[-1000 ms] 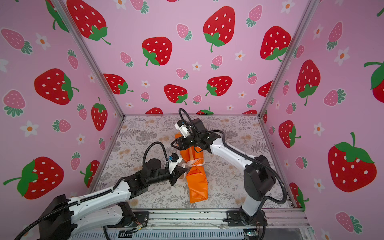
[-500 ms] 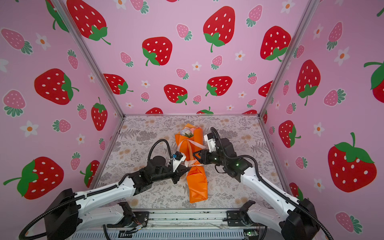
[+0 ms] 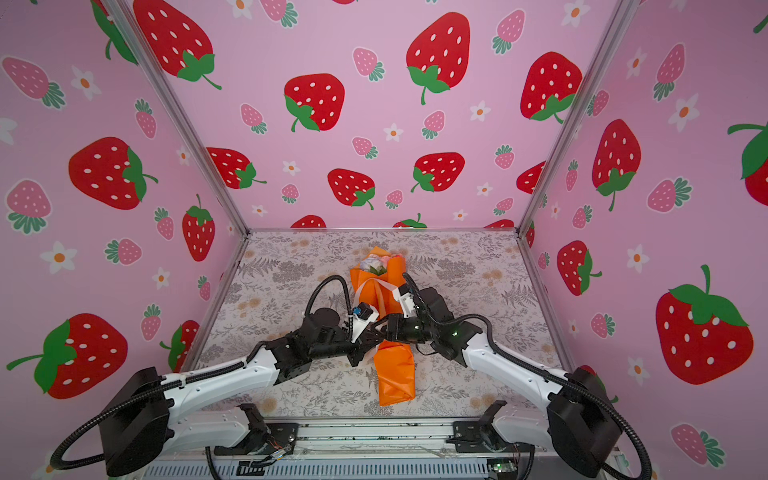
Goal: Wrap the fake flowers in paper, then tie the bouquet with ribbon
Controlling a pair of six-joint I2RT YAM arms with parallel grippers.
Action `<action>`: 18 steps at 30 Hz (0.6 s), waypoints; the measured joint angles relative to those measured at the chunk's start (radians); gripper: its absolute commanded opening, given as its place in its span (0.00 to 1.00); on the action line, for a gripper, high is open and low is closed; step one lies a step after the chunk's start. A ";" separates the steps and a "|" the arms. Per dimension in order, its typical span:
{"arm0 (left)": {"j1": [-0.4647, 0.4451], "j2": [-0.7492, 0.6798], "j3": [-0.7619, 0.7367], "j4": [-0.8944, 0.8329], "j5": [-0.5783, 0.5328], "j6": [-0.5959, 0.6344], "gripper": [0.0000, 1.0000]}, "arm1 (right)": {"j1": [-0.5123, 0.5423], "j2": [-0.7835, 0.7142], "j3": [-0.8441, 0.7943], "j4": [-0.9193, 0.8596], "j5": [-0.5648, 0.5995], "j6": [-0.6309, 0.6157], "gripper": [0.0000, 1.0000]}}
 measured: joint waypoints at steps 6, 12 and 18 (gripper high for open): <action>0.000 -0.006 0.003 -0.042 -0.012 0.007 0.31 | 0.002 0.001 0.006 0.005 0.024 -0.005 0.04; 0.009 -0.114 -0.002 -0.113 -0.052 -0.046 0.59 | 0.002 0.001 0.006 0.005 0.058 -0.017 0.03; 0.177 -0.190 -0.037 -0.114 -0.029 -0.246 0.70 | 0.002 0.001 0.006 0.013 0.064 -0.029 0.04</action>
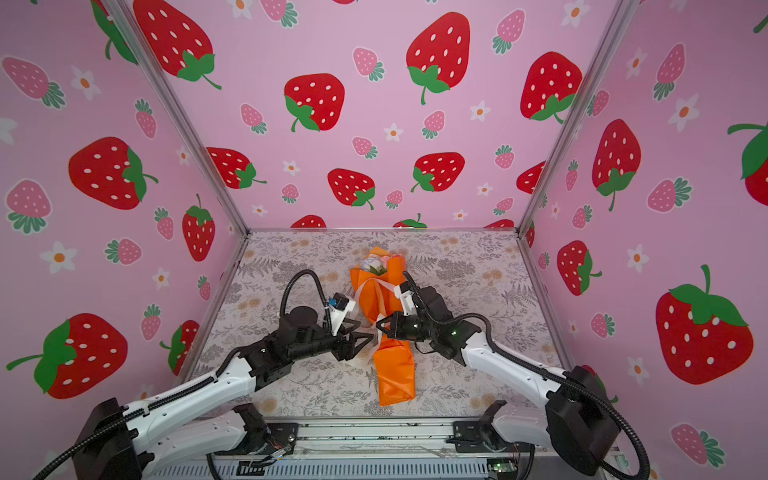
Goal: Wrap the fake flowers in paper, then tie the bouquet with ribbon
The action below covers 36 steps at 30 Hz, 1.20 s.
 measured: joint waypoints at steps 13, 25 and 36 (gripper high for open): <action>0.225 0.444 0.187 -0.191 -0.044 -0.130 0.68 | 0.000 0.000 0.000 0.010 0.009 -0.008 0.04; 0.267 0.689 0.405 -0.202 -0.013 -0.026 0.68 | 0.000 0.011 0.000 0.010 0.012 -0.008 0.04; 0.309 0.766 0.503 -0.154 0.153 0.024 0.52 | 0.000 0.024 0.000 0.010 0.017 -0.009 0.05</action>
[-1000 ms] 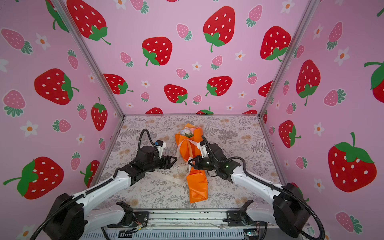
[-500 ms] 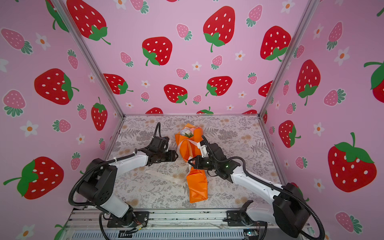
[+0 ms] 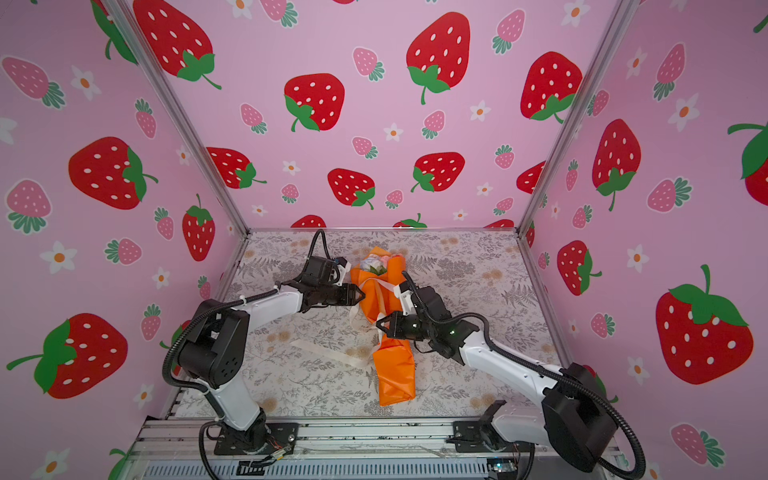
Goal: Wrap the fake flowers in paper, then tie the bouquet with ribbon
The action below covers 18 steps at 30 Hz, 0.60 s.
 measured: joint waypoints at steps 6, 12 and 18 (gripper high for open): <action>0.017 0.026 0.003 -0.003 0.048 0.003 0.35 | 0.000 0.007 0.000 -0.001 0.006 -0.003 0.05; 0.018 0.015 0.032 -0.051 0.060 0.037 0.21 | 0.000 0.008 0.000 -0.001 0.006 -0.003 0.05; 0.018 -0.018 0.038 -0.078 0.056 0.050 0.18 | 0.000 0.008 0.000 -0.001 0.008 -0.003 0.05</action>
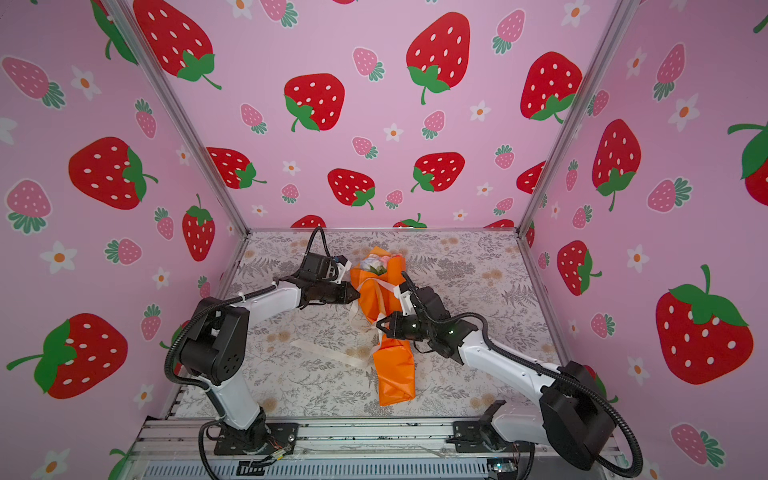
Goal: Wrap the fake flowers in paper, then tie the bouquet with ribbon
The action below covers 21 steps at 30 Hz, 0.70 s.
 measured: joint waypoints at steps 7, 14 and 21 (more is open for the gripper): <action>0.000 -0.017 0.001 -0.009 -0.009 0.015 0.30 | 0.000 0.000 0.000 -0.001 0.007 0.000 0.07; 0.000 0.000 0.026 -0.015 -0.011 0.039 0.39 | 0.000 0.000 0.000 -0.001 0.008 0.000 0.07; 0.000 0.073 0.086 -0.021 -0.026 0.047 0.34 | 0.000 0.001 0.002 -0.003 0.009 0.000 0.08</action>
